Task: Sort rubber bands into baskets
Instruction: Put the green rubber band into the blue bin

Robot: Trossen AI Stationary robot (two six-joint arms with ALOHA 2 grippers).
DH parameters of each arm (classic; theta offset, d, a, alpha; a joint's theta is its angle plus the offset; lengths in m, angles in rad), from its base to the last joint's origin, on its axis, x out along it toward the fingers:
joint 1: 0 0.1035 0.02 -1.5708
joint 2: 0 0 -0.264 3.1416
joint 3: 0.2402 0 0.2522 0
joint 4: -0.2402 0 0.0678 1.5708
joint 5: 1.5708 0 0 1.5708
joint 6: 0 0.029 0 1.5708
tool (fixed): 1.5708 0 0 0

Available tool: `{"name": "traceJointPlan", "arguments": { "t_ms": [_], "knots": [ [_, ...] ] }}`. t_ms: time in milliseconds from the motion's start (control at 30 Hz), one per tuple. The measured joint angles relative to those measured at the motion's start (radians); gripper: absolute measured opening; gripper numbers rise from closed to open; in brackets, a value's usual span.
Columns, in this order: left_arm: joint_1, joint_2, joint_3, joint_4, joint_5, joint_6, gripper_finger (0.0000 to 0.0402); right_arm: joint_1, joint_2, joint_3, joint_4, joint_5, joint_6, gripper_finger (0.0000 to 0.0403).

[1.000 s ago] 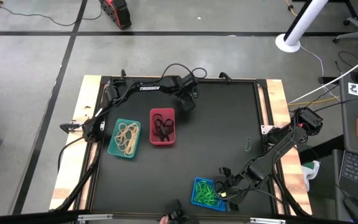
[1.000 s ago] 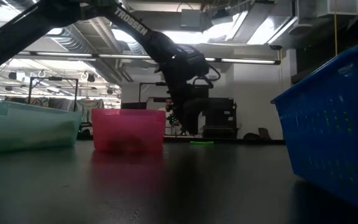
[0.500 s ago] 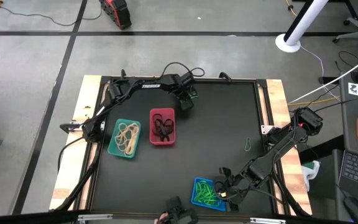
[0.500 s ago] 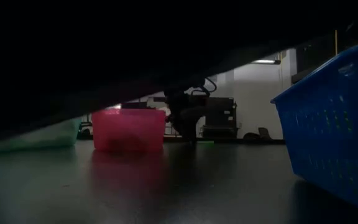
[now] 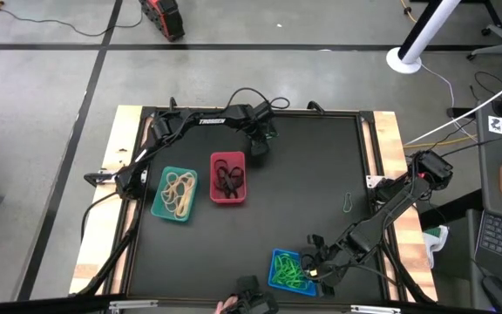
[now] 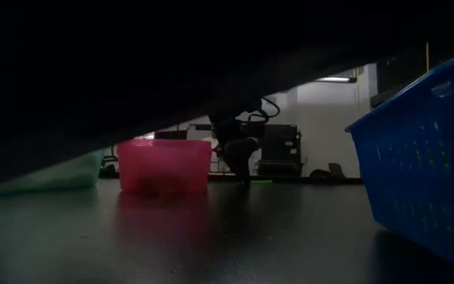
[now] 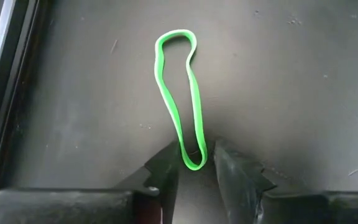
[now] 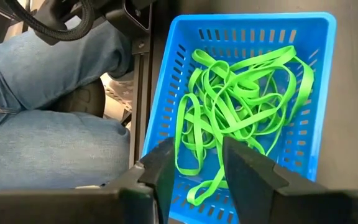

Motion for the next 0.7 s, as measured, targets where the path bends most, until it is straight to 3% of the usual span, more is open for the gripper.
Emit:
{"name": "traceJointPlan", "arguments": {
  "t_ms": [400, 700],
  "knots": [
    [0.0, 0.001, 0.0, 0.001, -0.001, 0.136, 0.0081, 0.0, 0.0, 0.0, -0.001, -0.021, 0.003, 0.0134],
    [0.0, -0.003, 0.0, 0.0, 0.003, 0.114, 0.0069, 0.0, 0.0, 0.0, -0.002, -0.028, 0.003, 0.0134]
  ]
}}
